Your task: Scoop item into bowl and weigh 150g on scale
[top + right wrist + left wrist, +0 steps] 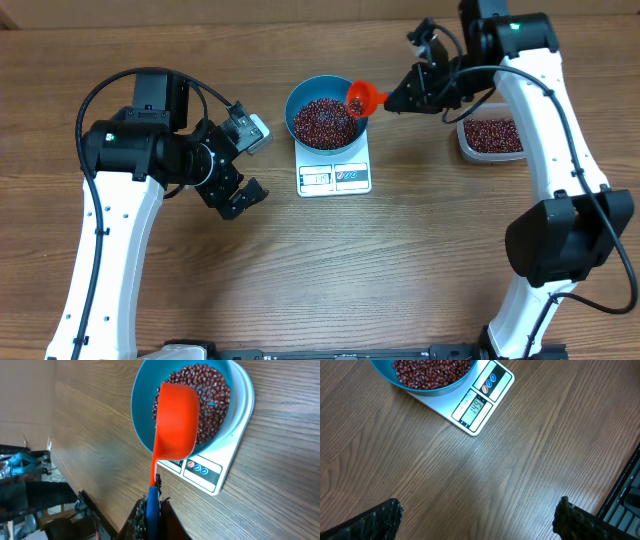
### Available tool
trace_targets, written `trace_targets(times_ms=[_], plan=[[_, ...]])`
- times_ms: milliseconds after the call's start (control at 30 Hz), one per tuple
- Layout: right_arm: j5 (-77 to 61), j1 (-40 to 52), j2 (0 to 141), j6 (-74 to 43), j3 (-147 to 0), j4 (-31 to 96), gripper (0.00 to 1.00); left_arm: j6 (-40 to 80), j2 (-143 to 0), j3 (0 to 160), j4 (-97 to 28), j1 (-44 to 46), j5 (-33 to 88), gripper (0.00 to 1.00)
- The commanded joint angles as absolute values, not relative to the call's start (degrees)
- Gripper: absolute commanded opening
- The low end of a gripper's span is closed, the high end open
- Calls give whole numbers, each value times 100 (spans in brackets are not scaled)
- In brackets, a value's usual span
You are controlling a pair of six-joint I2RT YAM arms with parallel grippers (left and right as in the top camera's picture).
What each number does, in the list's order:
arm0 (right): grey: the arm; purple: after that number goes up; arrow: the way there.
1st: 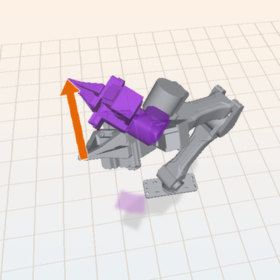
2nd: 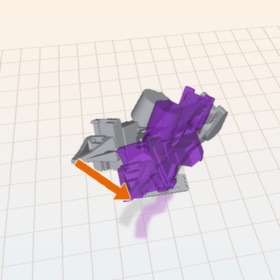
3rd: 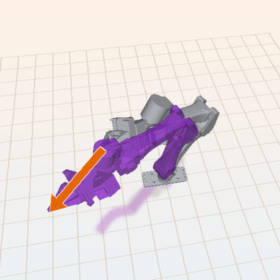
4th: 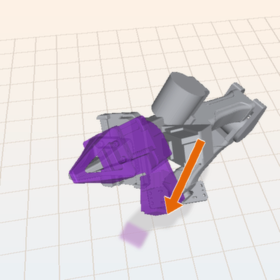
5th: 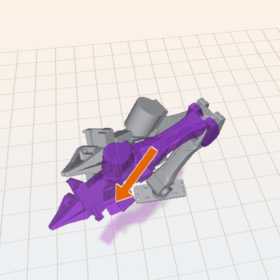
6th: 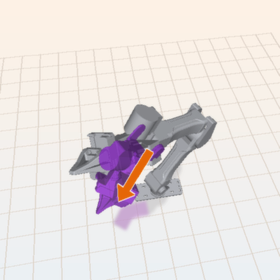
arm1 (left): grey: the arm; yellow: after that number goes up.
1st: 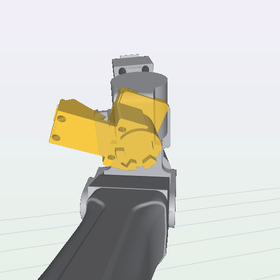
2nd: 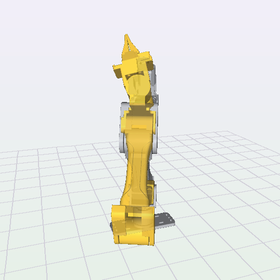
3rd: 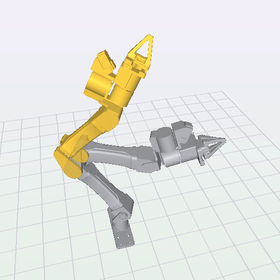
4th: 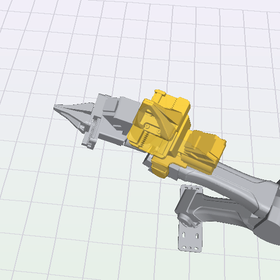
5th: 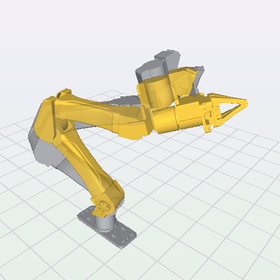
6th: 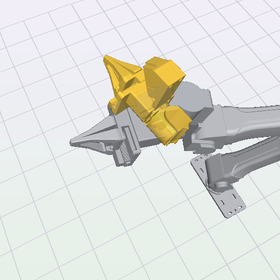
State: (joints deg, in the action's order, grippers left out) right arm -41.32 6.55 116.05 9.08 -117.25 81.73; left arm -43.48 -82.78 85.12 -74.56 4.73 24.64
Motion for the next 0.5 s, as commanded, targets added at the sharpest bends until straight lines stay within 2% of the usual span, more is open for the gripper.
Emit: trace_targets(times_ms=[0,467], plan=[[-4401,604,11220,1079,-11909,8158,4,-4307,-8211,8626,-7454,451,2491,100],[-3280,1293,11187,1096,-11907,7972,4,-4307,-8211,8626,-7454,451,2491,100]])
